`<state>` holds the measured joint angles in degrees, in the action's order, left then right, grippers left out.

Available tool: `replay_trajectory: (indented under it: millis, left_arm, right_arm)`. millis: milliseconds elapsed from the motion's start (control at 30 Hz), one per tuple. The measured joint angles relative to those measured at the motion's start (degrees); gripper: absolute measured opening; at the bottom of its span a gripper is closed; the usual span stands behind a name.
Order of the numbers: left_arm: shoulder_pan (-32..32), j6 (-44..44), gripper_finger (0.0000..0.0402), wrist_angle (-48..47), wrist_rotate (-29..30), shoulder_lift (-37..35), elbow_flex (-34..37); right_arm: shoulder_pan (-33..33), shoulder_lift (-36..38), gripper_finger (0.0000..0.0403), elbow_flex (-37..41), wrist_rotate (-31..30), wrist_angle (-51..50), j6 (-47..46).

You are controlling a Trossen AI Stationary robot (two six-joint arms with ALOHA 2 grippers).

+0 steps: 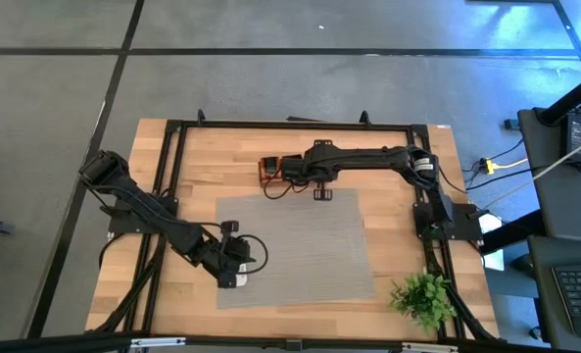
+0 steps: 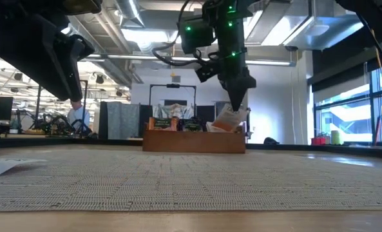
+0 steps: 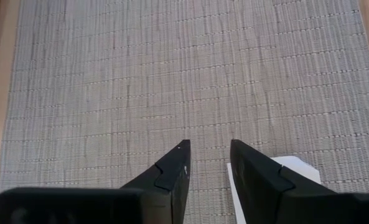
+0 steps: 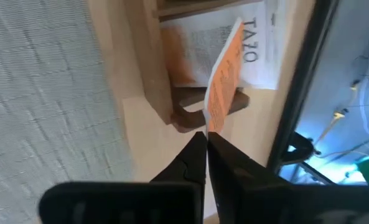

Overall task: Pick & Place Tea
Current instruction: Put the white orange tea bag into the right section of the wooden organizer

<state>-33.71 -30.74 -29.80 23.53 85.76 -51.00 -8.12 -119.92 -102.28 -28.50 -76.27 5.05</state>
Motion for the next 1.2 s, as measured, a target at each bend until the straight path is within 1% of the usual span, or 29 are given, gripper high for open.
replay_trajectory:
  millis: [333,500,567,667,867,1100,1133,1200]
  left_arm:
    - [0.00,0.01,0.0110,0.00,0.64,0.00,0.00]
    - [0.00,0.02,0.0111,0.00,2.49,0.00,0.00]
    - [0.01,0.02,0.0109,-0.01,2.51,0.00,0.00]
    - [0.00,0.02,0.0107,0.00,2.49,0.00,0.00]
    - [0.00,0.02,0.0110,0.00,2.45,0.00,0.00]
    - [0.00,0.00,0.0109,-0.02,2.45,0.00,0.00]
    - [0.00,-0.02,0.0108,-0.02,2.43,0.00,0.00]
    - [-0.23,-0.08,0.0107,-0.05,2.43,0.00,0.00]
  right_arm:
    - [0.09,0.00,0.0004,-0.01,-0.47,-0.11,2.84]
    - [0.30,-0.02,0.0023,-1.86,-0.77,-0.26,2.72]
    - [0.57,-0.02,0.0028,-3.06,-2.02,-0.28,2.75]
    - [0.94,-0.02,0.0031,-4.62,-3.33,-0.14,2.92]
    - [0.92,-0.02,0.0032,-4.79,-3.38,0.55,2.52]
    - [2.20,0.22,0.0032,-4.79,-3.04,0.52,-3.16]
    - [2.96,0.38,0.0032,-4.79,-2.55,0.55,-4.38]
    - [4.74,0.88,0.0032,-4.79,0.35,1.00,-8.41]
